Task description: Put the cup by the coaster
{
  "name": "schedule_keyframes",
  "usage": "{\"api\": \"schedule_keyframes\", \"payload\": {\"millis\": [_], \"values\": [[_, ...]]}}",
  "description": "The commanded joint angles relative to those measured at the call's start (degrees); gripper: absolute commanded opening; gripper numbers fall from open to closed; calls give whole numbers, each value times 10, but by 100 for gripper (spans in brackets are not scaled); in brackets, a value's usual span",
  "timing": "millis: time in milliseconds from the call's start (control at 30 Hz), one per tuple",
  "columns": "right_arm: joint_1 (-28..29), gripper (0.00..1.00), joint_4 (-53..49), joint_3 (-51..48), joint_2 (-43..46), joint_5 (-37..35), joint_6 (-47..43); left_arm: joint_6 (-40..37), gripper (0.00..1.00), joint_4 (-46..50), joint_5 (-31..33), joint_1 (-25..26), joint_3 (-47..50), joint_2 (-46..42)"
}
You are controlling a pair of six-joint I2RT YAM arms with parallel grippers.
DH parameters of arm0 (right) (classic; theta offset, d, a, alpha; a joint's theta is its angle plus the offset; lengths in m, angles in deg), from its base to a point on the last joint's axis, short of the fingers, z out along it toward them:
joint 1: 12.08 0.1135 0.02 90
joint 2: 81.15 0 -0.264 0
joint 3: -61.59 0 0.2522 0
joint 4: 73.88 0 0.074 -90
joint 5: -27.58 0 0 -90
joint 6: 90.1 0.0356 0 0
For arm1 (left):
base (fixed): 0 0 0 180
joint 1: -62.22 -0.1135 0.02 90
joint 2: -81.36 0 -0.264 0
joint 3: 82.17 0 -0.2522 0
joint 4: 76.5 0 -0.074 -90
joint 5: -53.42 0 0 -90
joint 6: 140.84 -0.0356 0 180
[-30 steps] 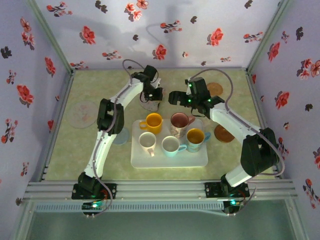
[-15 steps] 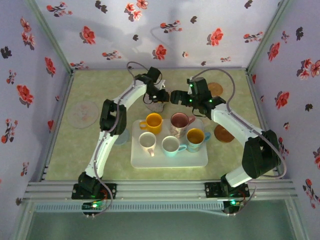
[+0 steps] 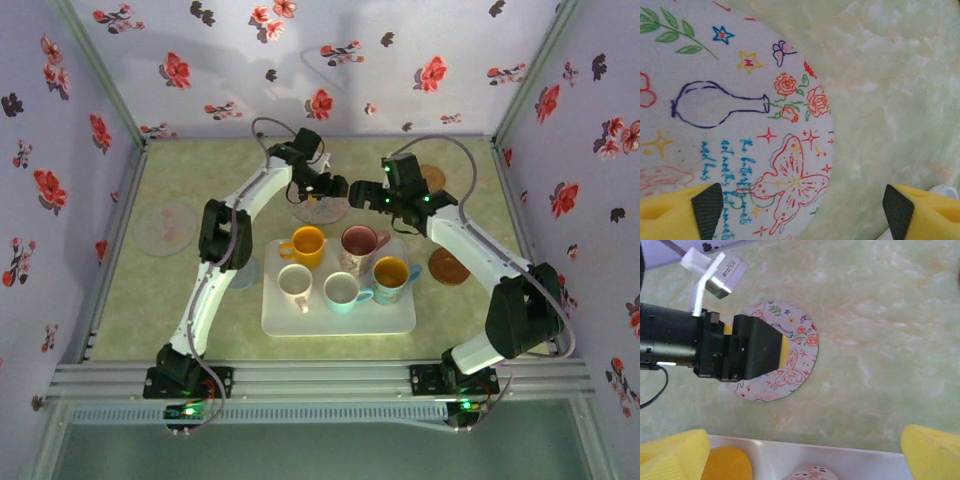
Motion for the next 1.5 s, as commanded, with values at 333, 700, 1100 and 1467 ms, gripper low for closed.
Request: {"api": "schedule_keyframes", "payload": {"millis": [333,700,1100,1467], "values": [[-20,99,-164,182,-114,40,-46,-25,99,45,86,-63,55,-171],[-14,98,-186,271,-236,76,-40,-81,99,56,182,-94,238,-308],[20,99,-145,256,-220,104,-62,-102,99,148,230,-116,379,-422],[65,100,-47,181,-129,111,-65,-69,81,164,232,-131,506,-523]]}}
